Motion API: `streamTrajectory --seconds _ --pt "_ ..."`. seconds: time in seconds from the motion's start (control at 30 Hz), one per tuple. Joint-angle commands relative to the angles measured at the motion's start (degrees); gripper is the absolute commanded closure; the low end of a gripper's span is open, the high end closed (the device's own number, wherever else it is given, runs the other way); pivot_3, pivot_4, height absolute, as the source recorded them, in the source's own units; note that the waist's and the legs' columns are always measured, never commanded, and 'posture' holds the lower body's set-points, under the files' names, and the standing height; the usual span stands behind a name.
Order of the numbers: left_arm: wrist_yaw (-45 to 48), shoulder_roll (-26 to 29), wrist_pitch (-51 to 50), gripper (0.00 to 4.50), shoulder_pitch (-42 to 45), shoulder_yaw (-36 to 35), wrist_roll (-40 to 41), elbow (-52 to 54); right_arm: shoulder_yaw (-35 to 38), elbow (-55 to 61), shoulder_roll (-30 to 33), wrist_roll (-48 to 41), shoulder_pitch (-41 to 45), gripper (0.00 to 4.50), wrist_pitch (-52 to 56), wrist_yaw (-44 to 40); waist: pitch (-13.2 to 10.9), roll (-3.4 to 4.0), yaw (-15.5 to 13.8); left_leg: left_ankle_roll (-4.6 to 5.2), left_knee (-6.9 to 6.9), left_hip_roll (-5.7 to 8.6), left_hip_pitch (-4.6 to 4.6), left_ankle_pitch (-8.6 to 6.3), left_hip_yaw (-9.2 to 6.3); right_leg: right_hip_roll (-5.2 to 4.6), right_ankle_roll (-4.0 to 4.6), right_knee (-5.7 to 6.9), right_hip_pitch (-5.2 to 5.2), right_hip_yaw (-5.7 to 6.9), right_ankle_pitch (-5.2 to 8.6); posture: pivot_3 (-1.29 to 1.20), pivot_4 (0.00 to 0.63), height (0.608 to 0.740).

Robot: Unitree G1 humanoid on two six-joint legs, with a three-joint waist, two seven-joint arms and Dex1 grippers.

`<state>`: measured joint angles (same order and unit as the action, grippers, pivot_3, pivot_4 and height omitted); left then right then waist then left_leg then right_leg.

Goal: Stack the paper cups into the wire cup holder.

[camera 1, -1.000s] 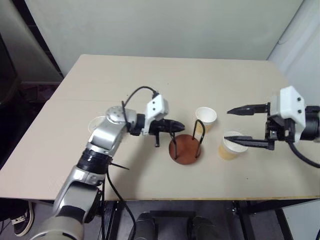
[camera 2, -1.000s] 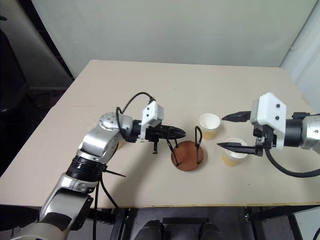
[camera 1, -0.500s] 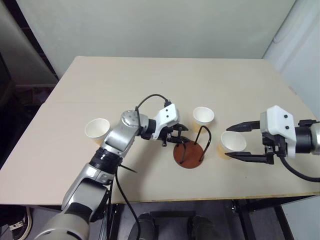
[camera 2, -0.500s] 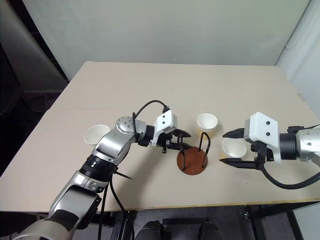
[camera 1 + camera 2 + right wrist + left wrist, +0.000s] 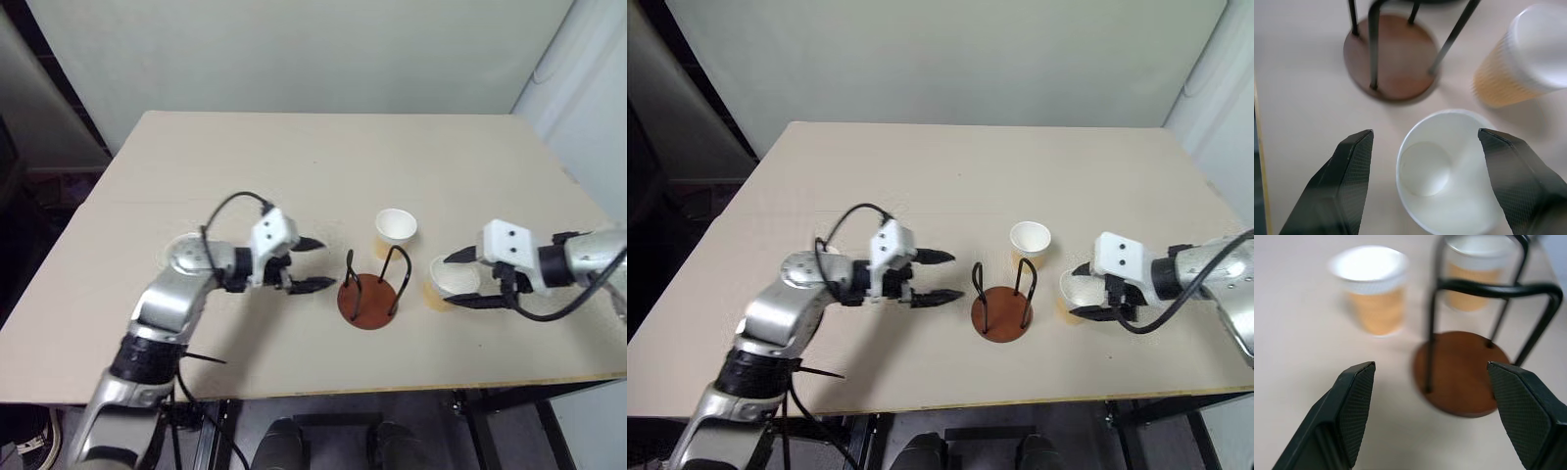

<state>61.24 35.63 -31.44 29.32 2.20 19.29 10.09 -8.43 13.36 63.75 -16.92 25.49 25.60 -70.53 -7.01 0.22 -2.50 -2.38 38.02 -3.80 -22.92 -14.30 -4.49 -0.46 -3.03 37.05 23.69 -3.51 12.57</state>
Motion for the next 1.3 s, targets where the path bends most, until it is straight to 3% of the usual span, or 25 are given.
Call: streamTrajectory --seconds 0.03,0.13,0.23,0.37,0.5,0.63,0.77,0.87,0.97,1.07,1.3 --pt "0.1 3.9 -4.6 0.6 0.0 -8.0 7.6 8.2 -1.1 -2.0 -0.5 1.9 2.8 0.95 -2.8 -3.0 0.0 0.0 0.0 -0.01 0.0 0.0 -0.01 0.0 0.01 0.0 0.0 0.0 0.02 -0.02 0.0 0.0 0.15 0.74" --pt "5.3 12.7 -9.0 0.6 -2.6 -14.9 15.0 14.9 -2.5 -4.0 -1.4 3.6 3.8 0.95 -4.2 -4.5 0.0 -0.01 0.2 0.0 -0.04 -0.02 -0.01 -0.03 0.01 0.0 0.1 0.01 0.1 -0.08 0.06 0.0 0.15 0.74" --pt "7.6 19.4 -9.3 0.56 -5.7 -18.2 17.0 17.8 -3.8 -5.4 -2.3 5.3 4.2 1.58 -5.5 -5.6 0.0 0.06 0.5 -0.05 -0.08 -0.06 0.04 -0.16 0.0 0.0 0.3 0.04 0.14 -0.11 0.17 0.0 0.15 0.74" --pt "8.7 24.9 -8.8 0.56 -10.1 -20.9 16.9 18.1 -4.3 -6.5 -3.6 6.8 5.1 3.02 -6.5 -6.0 0.0 0.08 0.7 0.06 -0.08 -0.1 0.08 -0.25 -0.02 -0.03 0.59 0.11 0.19 -0.16 0.34 0.0 0.15 0.74" --pt "7.8 26.3 -7.4 0.56 -12.1 -20.5 16.4 18.0 -4.3 -6.6 -3.9 7.6 5.1 4.45 -7.0 -6.8 0.0 0.08 0.8 0.07 -0.08 -0.15 0.1 -0.26 -0.04 -0.07 0.74 0.14 0.23 -0.29 0.27 0.0 0.15 0.74" --pt "6.9 26.7 -6.7 0.56 -11.8 -20.4 16.5 17.6 -3.1 -6.0 -3.2 7.9 5.4 4.45 -7.6 -7.3 0.0 0.07 1.0 0.08 -0.09 -0.17 0.12 -0.26 -0.01 -0.08 0.95 0.13 0.29 -0.69 0.15 0.0 0.15 0.74" --pt "7.8 28.1 -4.6 0.56 -11.4 -21.5 16.2 15.4 7.7 -4.0 -1.5 -5.1 15.2 4.45 -3.6 -12.3 -0.1 0.29 1.5 0.08 -0.15 -0.12 0.09 -0.26 0.18 -0.03 0.97 0.15 0.55 -1.07 0.12 0.0 0.15 0.74" --pt "8.3 28.7 -3.4 0.56 -11.0 -21.3 16.3 14.1 10.0 -3.8 -4.1 -12.2 24.8 4.45 0.6 -13.0 -0.1 0.26 1.8 0.05 -0.29 -0.01 0.02 -0.24 0.41 0.11 0.96 0.18 0.81 -1.21 0.11 0.0 0.15 0.74" --pt "8.1 28.3 -2.2 0.56 -10.7 -19.1 15.7 13.4 7.0 -2.1 -8.7 -14.8 30.4 4.45 2.9 -13.3 0.1 -0.07 2.2 0.05 -0.63 -0.03 0.3 -0.24 0.38 0.25 1.09 0.13 0.82 -1.21 0.19 0.0 0.15 0.74" --pt "7.1 27.7 -1.7 0.56 -10.2 -17.2 15.2 13.5 1.9 -0.9 -11.8 -11.2 29.2 4.45 0.6 -14.0 0.2 -0.27 2.4 0.06 -0.88 -0.05 0.61 -0.25 0.29 0.27 1.25 0.14 0.76 -1.21 0.27 0.0 0.15 0.74" --pt "5.9 27.7 -2.6 0.56 -11.4 -17.9 15.9 15.0 -3.9 -1.1 -13.9 -5.7 26.2 4.45 -4.6 -15.3 0.1 -0.2 2.3 0.0 -0.91 -0.08 0.41 -0.25 0.05 0.06 1.26 0.28 1.05 -1.37 0.25 0.0 0.15 0.74"
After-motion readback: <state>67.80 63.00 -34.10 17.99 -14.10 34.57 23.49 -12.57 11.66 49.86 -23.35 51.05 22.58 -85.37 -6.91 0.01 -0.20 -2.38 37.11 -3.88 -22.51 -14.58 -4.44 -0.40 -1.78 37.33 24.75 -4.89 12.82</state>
